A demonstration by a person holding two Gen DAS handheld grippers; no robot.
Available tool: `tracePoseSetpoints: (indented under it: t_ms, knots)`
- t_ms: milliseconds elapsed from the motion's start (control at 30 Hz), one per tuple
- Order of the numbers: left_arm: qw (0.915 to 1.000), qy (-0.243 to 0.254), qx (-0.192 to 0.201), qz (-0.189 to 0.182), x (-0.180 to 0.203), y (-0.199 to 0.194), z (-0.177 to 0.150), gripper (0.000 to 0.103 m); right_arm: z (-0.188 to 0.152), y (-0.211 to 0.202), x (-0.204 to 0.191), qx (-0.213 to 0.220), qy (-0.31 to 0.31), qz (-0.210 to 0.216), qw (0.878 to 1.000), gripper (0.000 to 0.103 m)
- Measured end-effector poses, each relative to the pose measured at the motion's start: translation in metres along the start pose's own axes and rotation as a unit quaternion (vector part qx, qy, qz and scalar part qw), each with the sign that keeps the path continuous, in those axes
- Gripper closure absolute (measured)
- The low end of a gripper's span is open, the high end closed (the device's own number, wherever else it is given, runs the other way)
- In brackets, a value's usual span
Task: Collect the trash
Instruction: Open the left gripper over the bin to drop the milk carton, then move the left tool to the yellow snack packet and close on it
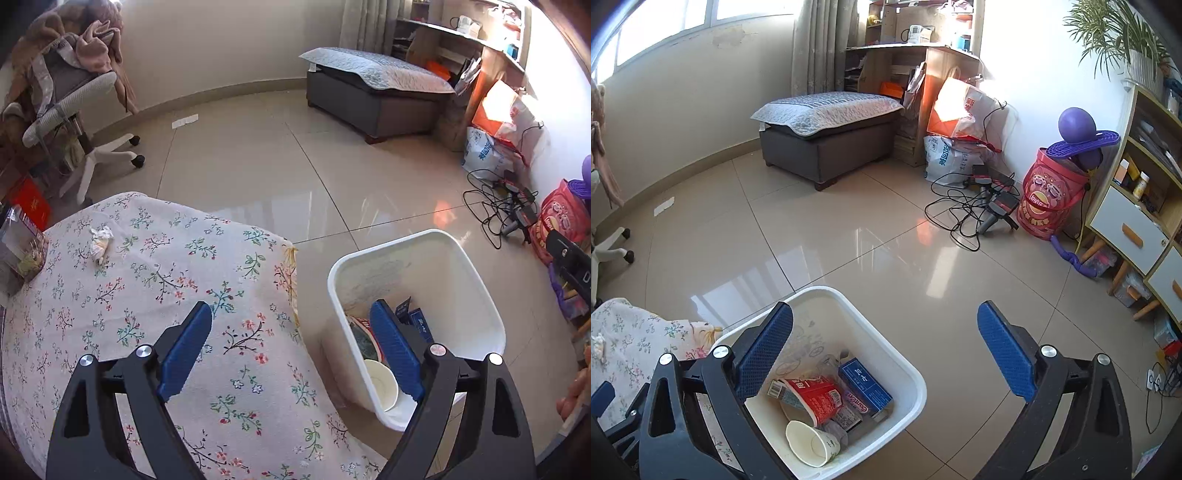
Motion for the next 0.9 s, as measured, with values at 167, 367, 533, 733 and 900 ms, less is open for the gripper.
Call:
tracePoseSetpoints:
  t_ms: [167, 367, 533, 733, 900]
  knots:
    - [0.9993, -0.023, -0.012, 0.027, -0.046, 0.001, -0.014, 0.018, -0.01, -0.012, -0.05, -0.004, -0.056, 0.04, 0.998, 0.007]
    - [0.9972, -0.022, -0.04, 0.059, -0.11, -0.003, -0.035, 0.018, -0.025, -0.027, -0.114, -0.006, -0.137, 0.075, 0.988, 0.007]
    - [0.9912, 0.022, -0.101, 0.083, -0.169, 0.004, -0.063, 0.018, -0.033, -0.04, -0.151, -0.005, -0.176, 0.093, 0.98, 0.007]
    - [0.9736, 0.096, -0.2, 0.056, -0.213, 0.013, -0.102, 0.018, -0.045, -0.047, -0.185, -0.005, -0.218, 0.097, 0.971, 0.007]
    - [0.9438, 0.194, -0.266, 0.032, -0.222, 0.021, -0.138, 0.018, -0.052, -0.05, -0.207, -0.007, -0.241, 0.098, 0.965, 0.007]
Point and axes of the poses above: each gripper's, at about its wrist camera, not at the fingertips, and y roughly the way its jaws point, x to its right, z to its top, the point moved 4 cm from there along y, roughly the way its jaws point, and after that the axes turned 2 degrees about -y, right-handed, at the moved point
